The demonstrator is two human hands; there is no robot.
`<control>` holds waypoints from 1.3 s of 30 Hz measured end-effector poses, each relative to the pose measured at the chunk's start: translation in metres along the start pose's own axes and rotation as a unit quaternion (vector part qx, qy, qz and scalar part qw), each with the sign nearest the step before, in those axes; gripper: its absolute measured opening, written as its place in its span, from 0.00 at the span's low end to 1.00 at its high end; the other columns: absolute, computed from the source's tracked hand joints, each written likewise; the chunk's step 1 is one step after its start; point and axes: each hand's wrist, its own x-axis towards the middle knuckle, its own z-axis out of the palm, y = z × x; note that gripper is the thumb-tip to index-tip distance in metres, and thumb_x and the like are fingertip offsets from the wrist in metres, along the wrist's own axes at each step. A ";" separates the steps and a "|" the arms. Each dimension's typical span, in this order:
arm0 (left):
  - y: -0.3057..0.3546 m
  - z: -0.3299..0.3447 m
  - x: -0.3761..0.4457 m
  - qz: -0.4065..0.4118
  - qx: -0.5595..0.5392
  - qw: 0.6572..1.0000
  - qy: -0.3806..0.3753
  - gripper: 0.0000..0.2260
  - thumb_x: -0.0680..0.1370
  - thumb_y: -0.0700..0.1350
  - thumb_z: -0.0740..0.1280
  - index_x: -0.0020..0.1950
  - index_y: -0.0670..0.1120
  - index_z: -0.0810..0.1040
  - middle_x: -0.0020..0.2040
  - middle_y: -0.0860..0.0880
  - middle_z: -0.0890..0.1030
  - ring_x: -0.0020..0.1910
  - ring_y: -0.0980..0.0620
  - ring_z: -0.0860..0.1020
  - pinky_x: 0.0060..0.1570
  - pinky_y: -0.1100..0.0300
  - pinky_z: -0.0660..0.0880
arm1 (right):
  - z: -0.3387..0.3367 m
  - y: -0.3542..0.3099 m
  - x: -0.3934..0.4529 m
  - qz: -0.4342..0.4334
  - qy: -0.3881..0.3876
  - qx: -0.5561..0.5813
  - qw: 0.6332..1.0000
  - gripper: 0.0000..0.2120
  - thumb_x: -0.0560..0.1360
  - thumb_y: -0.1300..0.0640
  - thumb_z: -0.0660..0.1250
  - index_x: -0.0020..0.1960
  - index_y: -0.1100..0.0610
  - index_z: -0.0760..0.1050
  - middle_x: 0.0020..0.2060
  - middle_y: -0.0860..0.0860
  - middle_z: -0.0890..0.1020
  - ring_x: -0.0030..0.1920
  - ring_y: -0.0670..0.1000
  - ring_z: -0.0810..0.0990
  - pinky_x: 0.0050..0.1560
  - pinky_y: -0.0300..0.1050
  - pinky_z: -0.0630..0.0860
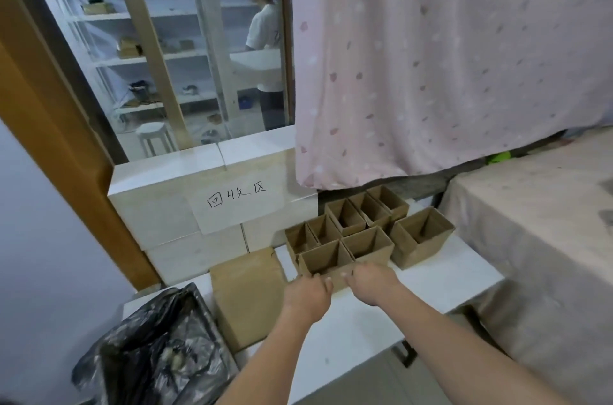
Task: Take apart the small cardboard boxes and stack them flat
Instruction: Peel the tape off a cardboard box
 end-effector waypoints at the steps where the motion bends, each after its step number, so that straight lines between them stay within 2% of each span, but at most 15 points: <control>1: 0.009 -0.001 0.004 0.009 0.007 1.000 0.002 0.22 0.86 0.53 0.47 0.59 0.44 0.77 0.57 0.43 0.80 0.56 0.43 0.78 0.53 0.50 0.75 | -0.001 0.010 -0.001 0.009 0.006 0.008 1.000 0.18 0.85 0.50 0.51 0.62 0.57 0.75 0.58 0.55 0.81 0.57 0.57 0.79 0.54 0.50 0.76; 4: 0.040 -0.003 0.017 0.014 -0.002 1.000 0.000 0.23 0.85 0.54 0.47 0.59 0.45 0.78 0.58 0.43 0.80 0.57 0.43 0.78 0.55 0.51 0.74 | -0.001 0.042 -0.007 0.044 0.017 0.058 0.997 0.18 0.84 0.47 0.51 0.60 0.57 0.74 0.55 0.54 0.81 0.55 0.56 0.80 0.51 0.48 0.74; 8: 0.088 -0.004 0.039 0.030 0.008 1.000 -0.002 0.23 0.85 0.55 0.47 0.60 0.45 0.79 0.59 0.43 0.80 0.57 0.42 0.77 0.56 0.50 0.74 | 0.002 0.092 -0.014 0.070 0.011 0.090 0.993 0.20 0.84 0.45 0.51 0.58 0.56 0.76 0.53 0.54 0.82 0.53 0.55 0.80 0.53 0.50 0.77; 11: 0.125 -0.006 0.059 0.048 0.028 0.998 -0.007 0.22 0.86 0.54 0.48 0.62 0.45 0.78 0.59 0.43 0.79 0.56 0.43 0.78 0.54 0.50 0.76 | 0.001 0.133 -0.011 0.070 0.028 0.107 0.991 0.18 0.83 0.44 0.52 0.60 0.54 0.74 0.54 0.54 0.82 0.53 0.56 0.80 0.54 0.50 0.77; 15: 0.175 -0.008 0.083 0.065 0.044 0.997 -0.012 0.20 0.86 0.53 0.48 0.62 0.46 0.77 0.58 0.44 0.79 0.57 0.44 0.77 0.56 0.49 0.76 | 0.001 0.188 -0.004 0.065 0.029 0.103 0.992 0.19 0.83 0.45 0.51 0.58 0.53 0.76 0.53 0.53 0.81 0.52 0.55 0.79 0.51 0.49 0.76; 19: 0.214 -0.003 0.102 0.073 0.046 0.996 -0.009 0.19 0.86 0.52 0.49 0.60 0.46 0.77 0.56 0.45 0.81 0.54 0.45 0.79 0.52 0.53 0.75 | 0.010 0.240 0.004 0.076 0.017 0.111 0.991 0.15 0.83 0.45 0.51 0.55 0.52 0.73 0.52 0.52 0.81 0.45 0.52 0.76 0.45 0.46 0.71; 22: 0.239 0.004 0.114 0.076 0.092 0.992 -0.035 0.20 0.86 0.51 0.48 0.62 0.46 0.76 0.59 0.44 0.80 0.57 0.44 0.78 0.52 0.51 0.75 | 0.023 0.272 0.008 0.071 0.006 0.116 0.991 0.18 0.83 0.43 0.50 0.57 0.53 0.73 0.53 0.52 0.80 0.49 0.53 0.78 0.45 0.47 0.70; 27: 0.265 0.017 0.133 0.064 0.128 0.987 -0.073 0.16 0.86 0.50 0.50 0.62 0.47 0.76 0.57 0.45 0.80 0.54 0.45 0.78 0.47 0.53 0.73 | 0.041 0.310 0.020 0.072 -0.005 0.124 0.990 0.22 0.83 0.40 0.49 0.58 0.54 0.73 0.54 0.54 0.80 0.53 0.54 0.78 0.46 0.48 0.69; 31: 0.279 0.024 0.157 0.078 0.172 0.977 -0.101 0.13 0.85 0.46 0.54 0.65 0.48 0.74 0.59 0.43 0.80 0.56 0.42 0.79 0.52 0.49 0.78 | 0.051 0.332 0.040 0.069 -0.019 0.134 0.988 0.23 0.83 0.41 0.49 0.60 0.56 0.73 0.56 0.54 0.79 0.55 0.55 0.78 0.46 0.48 0.68; 36: 0.284 0.034 0.200 0.095 0.205 0.969 -0.103 0.14 0.85 0.44 0.55 0.69 0.47 0.72 0.59 0.42 0.79 0.55 0.41 0.79 0.47 0.51 0.76 | 0.054 0.357 0.077 0.068 -0.030 0.132 0.988 0.22 0.83 0.41 0.49 0.59 0.56 0.73 0.54 0.54 0.80 0.53 0.54 0.79 0.46 0.46 0.69; 39: 0.278 0.039 0.230 0.086 0.204 0.970 -0.104 0.15 0.85 0.43 0.56 0.70 0.48 0.71 0.60 0.42 0.79 0.56 0.41 0.79 0.48 0.50 0.76 | 0.050 0.375 0.105 0.070 -0.037 0.124 0.989 0.21 0.83 0.43 0.50 0.59 0.56 0.73 0.54 0.54 0.79 0.54 0.55 0.78 0.46 0.46 0.69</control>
